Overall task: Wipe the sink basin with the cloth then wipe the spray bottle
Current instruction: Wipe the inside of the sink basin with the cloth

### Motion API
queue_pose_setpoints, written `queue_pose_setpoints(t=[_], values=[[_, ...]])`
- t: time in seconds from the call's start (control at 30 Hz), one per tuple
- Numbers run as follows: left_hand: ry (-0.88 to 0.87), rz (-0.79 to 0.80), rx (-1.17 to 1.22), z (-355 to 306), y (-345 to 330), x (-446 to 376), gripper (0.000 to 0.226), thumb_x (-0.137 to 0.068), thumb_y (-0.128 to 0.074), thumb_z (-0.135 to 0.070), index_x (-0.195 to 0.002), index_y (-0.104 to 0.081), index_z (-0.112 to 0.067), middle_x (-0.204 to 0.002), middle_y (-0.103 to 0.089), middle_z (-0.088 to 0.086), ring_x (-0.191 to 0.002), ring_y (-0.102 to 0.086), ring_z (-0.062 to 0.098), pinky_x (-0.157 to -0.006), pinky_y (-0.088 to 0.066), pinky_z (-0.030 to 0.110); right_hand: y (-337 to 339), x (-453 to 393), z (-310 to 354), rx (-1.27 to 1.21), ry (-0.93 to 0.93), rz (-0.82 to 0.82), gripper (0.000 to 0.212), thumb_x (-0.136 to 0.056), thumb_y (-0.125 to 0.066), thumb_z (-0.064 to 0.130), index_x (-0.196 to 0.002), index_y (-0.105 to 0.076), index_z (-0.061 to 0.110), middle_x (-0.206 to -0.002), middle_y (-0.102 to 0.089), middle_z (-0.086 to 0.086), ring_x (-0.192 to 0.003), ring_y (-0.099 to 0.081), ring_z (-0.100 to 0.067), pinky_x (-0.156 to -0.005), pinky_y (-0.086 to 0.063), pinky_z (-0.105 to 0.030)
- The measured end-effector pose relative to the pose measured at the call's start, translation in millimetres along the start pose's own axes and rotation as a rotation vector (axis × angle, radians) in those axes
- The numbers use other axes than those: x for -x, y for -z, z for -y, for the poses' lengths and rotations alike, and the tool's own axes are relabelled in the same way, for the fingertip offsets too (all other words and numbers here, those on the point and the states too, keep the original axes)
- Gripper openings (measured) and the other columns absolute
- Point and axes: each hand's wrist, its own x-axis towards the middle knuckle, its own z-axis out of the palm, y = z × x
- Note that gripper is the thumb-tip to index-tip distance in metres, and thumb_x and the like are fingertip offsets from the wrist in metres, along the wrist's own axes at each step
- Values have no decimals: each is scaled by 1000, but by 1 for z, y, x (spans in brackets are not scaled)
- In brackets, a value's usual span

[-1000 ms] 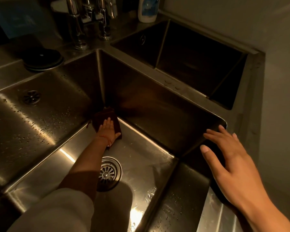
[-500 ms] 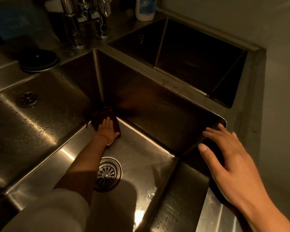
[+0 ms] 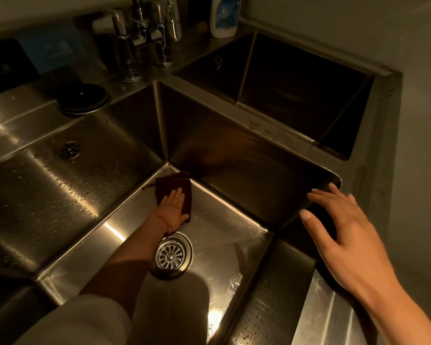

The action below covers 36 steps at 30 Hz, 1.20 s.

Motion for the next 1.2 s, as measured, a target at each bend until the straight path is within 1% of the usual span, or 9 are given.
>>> queue_pose_setpoints(t=[0.1, 0.4, 0.63, 0.87, 0.97, 1.07, 1.13, 1.2], values=[[-54, -1, -29, -2, -3, 5, 72, -102, -34, -40, -153, 4, -5, -161, 14, 12, -149, 10, 25, -121, 0, 36, 0, 0, 1, -2, -2, 7, 58, -82, -32, 55, -127, -50, 23, -135, -50, 4, -133, -19, 0, -113, -10, -28], [-205, -6, -115, -22, -6, 17, 72, -101, -36, -35, -153, 5, -7, -161, 15, 9, -149, 12, 22, -122, 3, 35, 1, 0, 1, 1, 0, 9, 59, -82, -32, 55, -127, -50, 22, -136, -50, 3, -132, -19, 0, -113, -10, -28], [-269, -23, -148, -38, -11, 26, 71, -101, -34, -36, -153, 6, -8, -160, 17, 8, -149, 14, 21, -121, 5, 35, 1, 1, 1, 0, 3, 2, 60, -82, -31, 55, -127, -50, 21, -135, -51, 1, -133, -21, -2, -113, -11, -30], [-314, -48, -149, -50, -20, 29, 72, -100, -36, -36, -154, 4, -9, -161, 15, 6, -149, 13, 20, -121, 5, 36, 0, 0, 0, 5, 2, 2, 58, -83, -32, 54, -128, -49, 22, -136, -50, 1, -132, -20, -1, -112, -10, -29], [-244, -79, -61, -59, -25, 32, 72, -97, -39, -34, -154, -2, -10, -162, 10, 5, -150, 9, 19, -122, 4, 36, -1, 2, 0, 6, 1, -1, 57, -85, -32, 56, -128, -49, 22, -136, -50, 2, -132, -19, -1, -112, -10, -28], [-109, -174, 69, -80, -29, 34, 63, -100, -34, -32, -153, -11, -7, -162, 2, 10, -150, 5, 21, -122, 3, 35, -1, 2, -1, 2, -2, -8, 55, -89, -32, 58, -128, -49, 23, -136, -49, 3, -132, -18, 0, -111, -9, -27], [-8, -217, 139, -97, -28, 33, 62, -102, -29, -33, -153, -9, -3, -161, 2, 15, -150, 3, 25, -121, 2, 34, 0, 1, 0, -3, -2, -8, 56, -88, -32, 58, -127, -49, 24, -136, -49, 4, -132, -18, 1, -111, -9, -26], [77, -218, 154, -108, -29, 29, 64, -103, -27, -33, -152, -3, 1, -160, 3, 20, -149, 3, 29, -121, 0, 36, 0, 2, 1, -18, -4, -7, 58, -84, -31, 58, -127, -50, 24, -136, -49, 4, -132, -18, 1, -111, -9, -25]])
